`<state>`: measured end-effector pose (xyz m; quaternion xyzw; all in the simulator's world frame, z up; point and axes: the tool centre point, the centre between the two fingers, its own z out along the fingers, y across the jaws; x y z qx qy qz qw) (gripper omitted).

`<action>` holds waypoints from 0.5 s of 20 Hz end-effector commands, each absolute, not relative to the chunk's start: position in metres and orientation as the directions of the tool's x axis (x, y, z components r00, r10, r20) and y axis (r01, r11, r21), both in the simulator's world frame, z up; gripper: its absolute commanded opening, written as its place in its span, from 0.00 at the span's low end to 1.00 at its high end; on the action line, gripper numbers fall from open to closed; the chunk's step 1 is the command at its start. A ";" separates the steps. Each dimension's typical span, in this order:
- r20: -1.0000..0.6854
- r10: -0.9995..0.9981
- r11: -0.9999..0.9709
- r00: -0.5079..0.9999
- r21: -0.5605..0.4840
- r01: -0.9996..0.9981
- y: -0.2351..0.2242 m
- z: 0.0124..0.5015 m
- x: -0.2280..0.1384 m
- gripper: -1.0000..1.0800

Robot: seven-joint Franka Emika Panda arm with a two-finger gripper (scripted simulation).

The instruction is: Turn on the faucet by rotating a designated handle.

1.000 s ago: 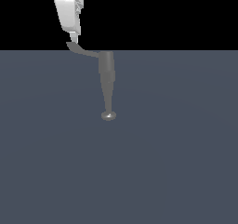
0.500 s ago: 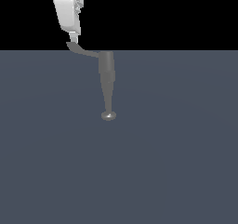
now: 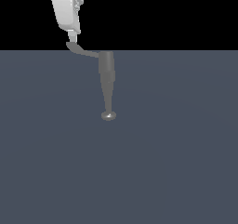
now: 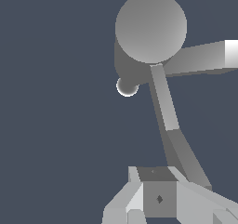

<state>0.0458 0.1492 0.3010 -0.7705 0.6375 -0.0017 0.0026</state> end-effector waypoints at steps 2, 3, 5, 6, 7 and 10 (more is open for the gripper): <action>0.000 -0.982 -0.187 0.187 0.001 -0.982 0.147 0.299 0.035 0.00; 0.000 -0.982 -0.187 0.187 0.001 -0.982 0.146 0.299 0.032 0.00; 0.000 -0.982 -0.187 0.187 0.000 -0.982 0.145 0.300 0.027 0.00; 0.000 -0.982 -0.187 0.187 0.000 -0.982 0.144 0.300 0.024 0.00; 0.000 -0.982 -0.187 0.187 0.000 -0.982 0.143 0.300 0.021 0.00; 0.000 -0.982 -0.187 0.187 0.000 -0.982 0.142 0.300 0.013 0.00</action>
